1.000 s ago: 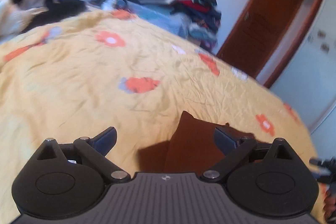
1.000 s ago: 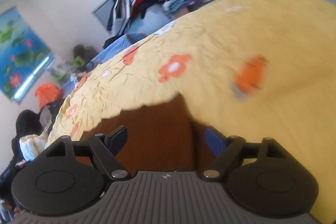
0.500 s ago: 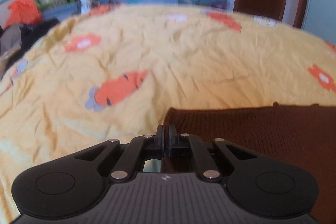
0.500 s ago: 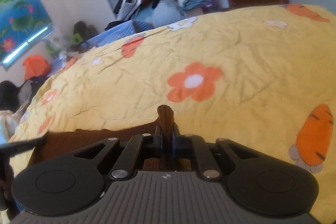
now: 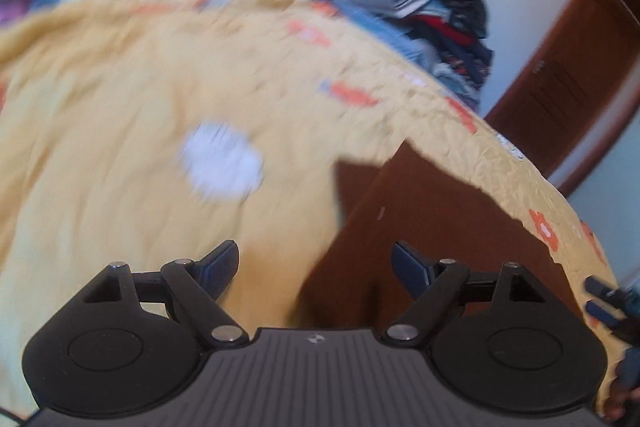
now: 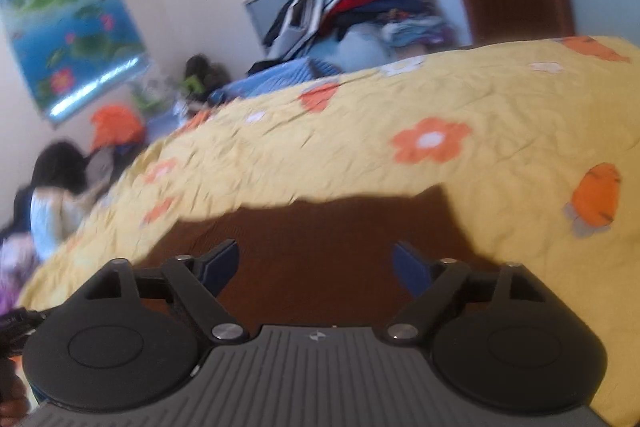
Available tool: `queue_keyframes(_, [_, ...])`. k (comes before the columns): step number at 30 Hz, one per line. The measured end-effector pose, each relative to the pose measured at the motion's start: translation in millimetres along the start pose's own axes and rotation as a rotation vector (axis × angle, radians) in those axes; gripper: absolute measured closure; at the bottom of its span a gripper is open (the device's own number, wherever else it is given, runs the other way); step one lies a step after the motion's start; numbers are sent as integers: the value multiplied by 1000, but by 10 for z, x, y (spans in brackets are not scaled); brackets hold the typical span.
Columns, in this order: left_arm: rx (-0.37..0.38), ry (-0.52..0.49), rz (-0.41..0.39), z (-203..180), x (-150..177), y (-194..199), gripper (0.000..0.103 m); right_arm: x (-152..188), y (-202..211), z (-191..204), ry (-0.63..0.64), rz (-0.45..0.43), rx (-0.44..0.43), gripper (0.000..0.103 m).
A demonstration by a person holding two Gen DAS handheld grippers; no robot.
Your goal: Fold small clothes
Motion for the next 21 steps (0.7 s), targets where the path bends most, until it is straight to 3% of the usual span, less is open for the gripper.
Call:
queue_keyframes(3, [99,91,66,-8,93,-14,19,309,-241,20,56,98,44,9])
queue_keyframes(4, [131,123,100,-36,93,-68,19,393,-305,-12,64,101,52,7])
queue_keyframes(5, [147,158,110,-51,68,-100,20,435,-290,-1,114,38,46,0])
queue_keyframes(7, [170,227,139,-82,54,-186,20,476,-301,32,144,33,44,0])
queue_keyframes(9, [144,236,153,-147,81,-234,39,481,-275,68,159,47,52,0])
queue_keyframes(11, [111,232,192,-186,128,-309,77,473,-265,78,158,51,50,0])
queue_keyframes(14, [54,198,177,-209,130,-312,90,355,-224,99,84,88,58,0])
queue_keyframes(16, [9,82,115,-360,84,-236,91,229,-168,180,3,106,1,0])
queue_keyframes(17, [-10,-34,70,-528,75,-184,92,149,-152,264,-30,112,-50,0])
queue_keyframes(21, [0,-639,-191,-1433,366,117,92,-108,-300,813,-91,237,-310,0])
Point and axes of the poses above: each gripper's, at about its wrist camera, not at the fingertips, and y roughly against the way its jaws point, z to its left, x to its underside, the point moved 8 cm from there along -y, roughly the way its jaws point, and after that the axes turned 1 degree about -x, right-handed, at the moved point
